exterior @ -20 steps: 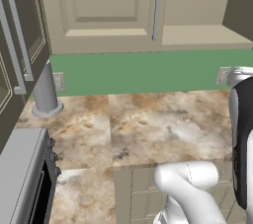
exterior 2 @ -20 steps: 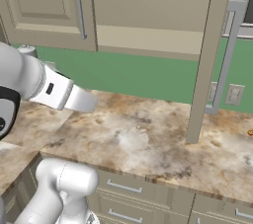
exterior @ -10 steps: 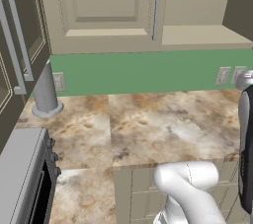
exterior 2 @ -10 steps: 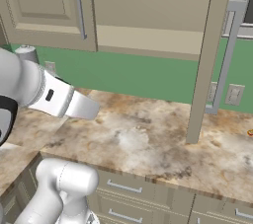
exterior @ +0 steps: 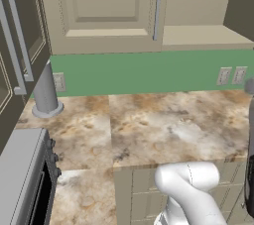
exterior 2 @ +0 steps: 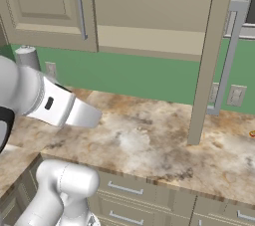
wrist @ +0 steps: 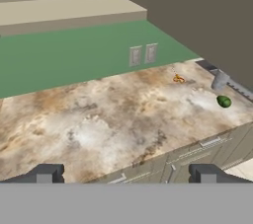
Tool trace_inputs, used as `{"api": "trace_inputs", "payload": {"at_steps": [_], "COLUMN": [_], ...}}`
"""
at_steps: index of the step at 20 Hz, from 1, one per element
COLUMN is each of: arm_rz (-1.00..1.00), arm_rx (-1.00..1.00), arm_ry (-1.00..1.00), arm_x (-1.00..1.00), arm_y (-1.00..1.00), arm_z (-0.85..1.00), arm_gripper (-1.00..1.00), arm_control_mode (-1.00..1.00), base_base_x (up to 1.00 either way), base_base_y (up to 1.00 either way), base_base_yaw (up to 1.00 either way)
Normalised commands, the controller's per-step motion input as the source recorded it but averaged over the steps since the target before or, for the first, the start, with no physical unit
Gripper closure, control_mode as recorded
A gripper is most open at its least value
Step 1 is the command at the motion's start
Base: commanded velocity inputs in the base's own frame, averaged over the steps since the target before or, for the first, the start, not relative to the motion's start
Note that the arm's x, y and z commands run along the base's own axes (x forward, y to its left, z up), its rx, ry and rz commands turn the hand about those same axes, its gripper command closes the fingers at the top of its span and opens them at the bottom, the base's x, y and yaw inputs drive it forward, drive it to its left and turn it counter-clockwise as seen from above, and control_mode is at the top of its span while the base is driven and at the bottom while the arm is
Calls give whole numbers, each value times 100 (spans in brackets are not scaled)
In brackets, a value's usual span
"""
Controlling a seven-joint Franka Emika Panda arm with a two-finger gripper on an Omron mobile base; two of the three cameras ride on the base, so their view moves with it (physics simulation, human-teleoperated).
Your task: Open the cabinet. Pick the soap dispenser and place it next to the sink. Then close the cabinet.
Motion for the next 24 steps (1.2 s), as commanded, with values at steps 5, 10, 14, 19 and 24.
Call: {"api": "trace_inputs", "payload": {"at_steps": [5,10,14,19,24], "arm_rz": [0,0,0,0,0], "arm_rx": [0,0,0,-1,-1], "arm_ry": [0,0,0,-1,-2], "arm_x": [-11,-5,-8,-8,-8], "arm_y": [-11,-13,-11,-5,-4], "arm_z": [0,0,0,0,0], "arm_gripper": [-100,-100,-100,-100,-100], "arm_control_mode": [-100,-100,-100,-100,-100], "base_base_x": [0,0,0,0,0], "base_base_y": [0,0,0,0,0], "base_base_yaw": [0,0,0,0,0]}}
